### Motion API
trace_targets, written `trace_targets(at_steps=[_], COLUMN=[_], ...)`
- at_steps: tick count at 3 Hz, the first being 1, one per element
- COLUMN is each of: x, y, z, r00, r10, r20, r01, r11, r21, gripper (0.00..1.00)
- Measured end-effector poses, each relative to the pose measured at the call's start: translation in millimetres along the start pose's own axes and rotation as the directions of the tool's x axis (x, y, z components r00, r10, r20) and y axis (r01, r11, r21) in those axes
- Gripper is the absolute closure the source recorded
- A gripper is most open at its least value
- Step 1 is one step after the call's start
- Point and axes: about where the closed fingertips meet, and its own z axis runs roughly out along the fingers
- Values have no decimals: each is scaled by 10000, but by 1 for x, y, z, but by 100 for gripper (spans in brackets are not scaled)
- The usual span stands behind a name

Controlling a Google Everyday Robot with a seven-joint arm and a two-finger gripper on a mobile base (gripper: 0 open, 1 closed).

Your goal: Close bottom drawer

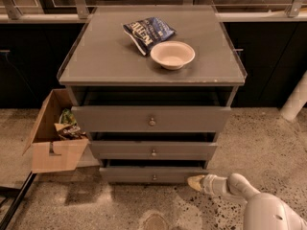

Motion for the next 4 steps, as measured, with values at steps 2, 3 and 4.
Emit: trace_targets(at_steps=[2, 3, 4], x=[2, 5, 47], y=[4, 7, 27], z=[0, -1, -29], r00=[9999, 9999, 9953], r10=[-18, 20, 884], r20=[161, 168, 402], r01=[17, -20, -878], r11=[10000, 10000, 9960], r21=[36, 21, -172], gripper=[6, 0, 0])
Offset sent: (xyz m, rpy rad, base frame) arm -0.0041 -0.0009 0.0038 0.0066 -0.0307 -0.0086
